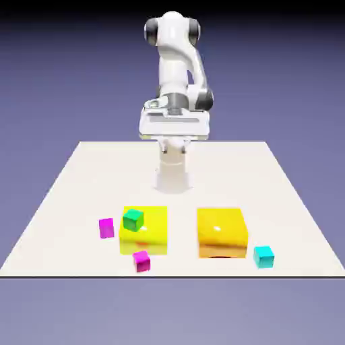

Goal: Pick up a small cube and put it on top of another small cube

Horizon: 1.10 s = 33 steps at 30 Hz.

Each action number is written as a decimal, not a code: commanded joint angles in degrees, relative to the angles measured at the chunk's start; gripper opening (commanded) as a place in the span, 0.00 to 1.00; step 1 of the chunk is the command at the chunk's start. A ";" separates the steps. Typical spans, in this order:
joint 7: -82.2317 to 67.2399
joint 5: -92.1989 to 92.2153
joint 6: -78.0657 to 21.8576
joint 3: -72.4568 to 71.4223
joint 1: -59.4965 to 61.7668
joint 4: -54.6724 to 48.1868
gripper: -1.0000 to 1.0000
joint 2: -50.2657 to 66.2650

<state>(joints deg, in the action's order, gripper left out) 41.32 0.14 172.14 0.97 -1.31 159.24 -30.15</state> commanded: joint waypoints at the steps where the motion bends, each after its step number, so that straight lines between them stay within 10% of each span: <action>1: -0.95 0.11 -1.55 0.81 -0.52 -1.46 0.50 2.08; 33: -28.36 4.86 -40.14 22.18 -13.80 -41.64 0.50 64.57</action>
<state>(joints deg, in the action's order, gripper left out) 12.96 4.99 132.00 23.16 -15.11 117.60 34.41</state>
